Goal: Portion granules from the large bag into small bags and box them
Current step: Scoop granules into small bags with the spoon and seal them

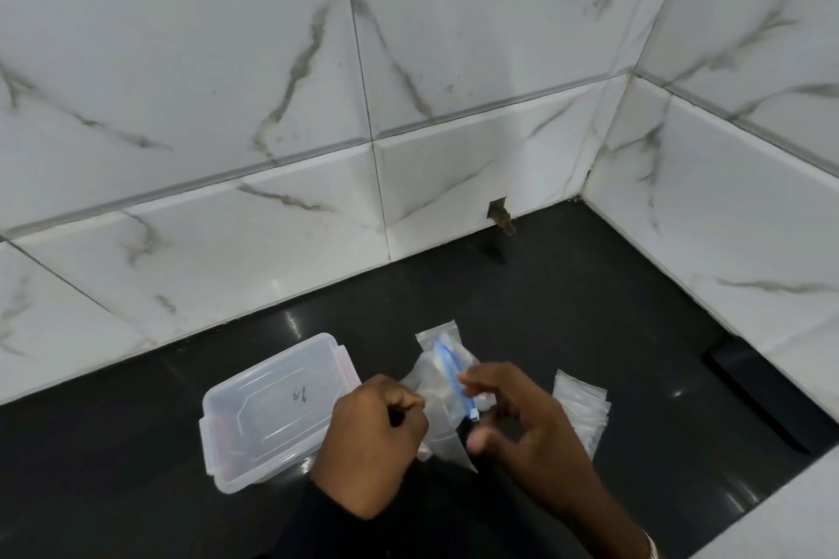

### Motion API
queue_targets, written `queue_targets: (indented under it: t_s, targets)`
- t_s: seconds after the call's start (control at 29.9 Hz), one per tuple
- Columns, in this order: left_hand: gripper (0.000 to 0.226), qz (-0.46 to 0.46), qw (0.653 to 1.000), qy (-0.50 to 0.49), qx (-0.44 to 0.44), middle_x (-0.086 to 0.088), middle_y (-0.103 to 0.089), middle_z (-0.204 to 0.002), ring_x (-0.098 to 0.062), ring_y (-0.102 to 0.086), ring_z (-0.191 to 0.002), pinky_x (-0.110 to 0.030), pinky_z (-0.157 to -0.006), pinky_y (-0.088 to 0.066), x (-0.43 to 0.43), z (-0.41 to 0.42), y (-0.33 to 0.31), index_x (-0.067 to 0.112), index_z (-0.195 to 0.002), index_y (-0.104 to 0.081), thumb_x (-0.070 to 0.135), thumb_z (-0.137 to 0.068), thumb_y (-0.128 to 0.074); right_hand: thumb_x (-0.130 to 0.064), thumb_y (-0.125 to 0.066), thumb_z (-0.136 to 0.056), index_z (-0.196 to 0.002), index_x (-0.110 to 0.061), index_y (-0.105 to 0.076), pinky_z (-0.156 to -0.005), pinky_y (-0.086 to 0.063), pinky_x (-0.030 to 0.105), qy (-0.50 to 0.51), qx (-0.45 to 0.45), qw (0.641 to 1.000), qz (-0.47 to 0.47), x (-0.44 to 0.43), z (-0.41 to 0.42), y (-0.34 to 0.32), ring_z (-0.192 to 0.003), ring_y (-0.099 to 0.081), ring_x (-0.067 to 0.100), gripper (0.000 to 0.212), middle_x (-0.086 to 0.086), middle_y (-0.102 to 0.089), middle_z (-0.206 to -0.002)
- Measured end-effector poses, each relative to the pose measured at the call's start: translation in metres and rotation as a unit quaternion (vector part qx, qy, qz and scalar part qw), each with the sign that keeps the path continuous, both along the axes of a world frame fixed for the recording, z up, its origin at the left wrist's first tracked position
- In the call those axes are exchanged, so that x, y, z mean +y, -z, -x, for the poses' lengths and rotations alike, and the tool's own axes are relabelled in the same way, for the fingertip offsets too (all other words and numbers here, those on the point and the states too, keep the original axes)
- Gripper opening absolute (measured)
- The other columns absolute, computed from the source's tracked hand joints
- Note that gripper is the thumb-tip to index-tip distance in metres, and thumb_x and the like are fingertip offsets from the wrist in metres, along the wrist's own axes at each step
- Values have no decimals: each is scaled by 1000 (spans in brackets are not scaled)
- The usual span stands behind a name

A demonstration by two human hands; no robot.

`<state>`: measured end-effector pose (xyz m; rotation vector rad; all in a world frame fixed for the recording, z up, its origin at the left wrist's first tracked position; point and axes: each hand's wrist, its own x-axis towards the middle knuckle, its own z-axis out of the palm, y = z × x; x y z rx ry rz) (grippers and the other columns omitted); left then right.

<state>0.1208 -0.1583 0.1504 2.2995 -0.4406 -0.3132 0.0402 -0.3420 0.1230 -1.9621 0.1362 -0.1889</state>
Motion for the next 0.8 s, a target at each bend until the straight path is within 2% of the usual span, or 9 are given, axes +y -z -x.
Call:
queue_targets:
  t_s: [0.07, 0.1, 0.2, 0.3, 0.37, 0.43, 0.57, 0.67, 0.8]
  targets:
    - [13, 20, 1000, 15, 15, 14, -66, -89, 2, -62, -82, -16, -76, -50, -9, 3, -5, 27, -79, -73, 27, -89, -65, -56, -88, -65, -136, -47, -46, -87, -53, 15, -48, 49, 997, 36, 0, 20, -2, -110, -64, 1, 83, -21, -63, -123]
    - [14, 25, 999, 23, 23, 13, -66, -89, 1, -62, -82, -19, -77, -52, -12, 4, -10, 28, -80, -72, 30, -91, -63, -60, -87, -62, -140, -51, -38, -90, -51, 13, -43, 61, 996, 53, 2, 24, -1, -112, -62, -3, 92, -23, -63, -123]
    - [20, 16, 998, 54, 33, 15, -65, -86, 4, -61, -79, -14, -71, -47, -30, 14, -20, 30, -87, -70, 46, -90, -59, -53, -79, -73, -130, -54, -47, -89, -54, 17, 38, 32, 998, 25, -2, 39, 1, -106, -66, -2, 65, -22, -69, -114]
    - [39, 73, 991, 107, 42, 16, -64, -87, 1, -62, -80, -15, -67, -47, -44, 23, -17, 34, -90, -70, 69, -74, -61, -24, -76, -85, -102, -41, -70, -79, -59, 30, 109, 3, 992, -55, -13, 51, -3, -90, -74, 10, 25, -8, -77, -96]
    - [41, 121, 977, 155, 77, 17, -66, -94, -3, -63, -87, -18, -70, -52, -55, 30, -7, 36, -98, -68, 64, -68, -73, -14, -75, -84, -92, -37, -75, -72, -57, 28, 152, 23, 982, -108, -25, 63, 0, -83, -74, 13, 24, -2, -78, -92]
    - [29, 144, 972, 164, 88, 15, -69, -98, -7, -66, -90, -20, -74, -53, -55, 35, 7, 33, -99, -66, 41, -75, -79, -7, -76, -83, -92, -31, -77, -70, -57, 26, 136, 54, 979, -139, -31, 68, 7, -85, -75, 15, 25, 1, -78, -94]
    - [14, 152, 965, 196, 84, 10, -69, -89, -10, -67, -86, -15, -72, -49, -75, 46, 32, 28, -91, -64, 18, -85, -71, -8, -79, -80, -93, -18, -78, -76, -57, 24, 141, 85, 973, -160, -49, 89, 26, -89, -76, 16, 16, 5, -79, -93]
    - [16, 143, 958, 222, 107, 10, -67, -85, -8, -66, -81, -17, -73, -50, -85, 48, 45, 31, -92, -61, 22, -84, -71, -21, -74, -81, -78, -24, -80, -69, -55, 23, 188, 88, 971, -122, -60, 92, 42, -75, -74, 14, 8, 4, -78, -80]
    - [25, 61, 976, 198, 62, 7, -66, -80, -5, -64, -76, -26, -75, -54, -105, 34, 62, 40, -106, -52, 48, -86, -64, -9, -72, -88, -74, -27, -79, -69, -53, 21, 221, 89, 965, -106, -78, 85, 68, -72, -72, 10, 24, 1, -77, -77]
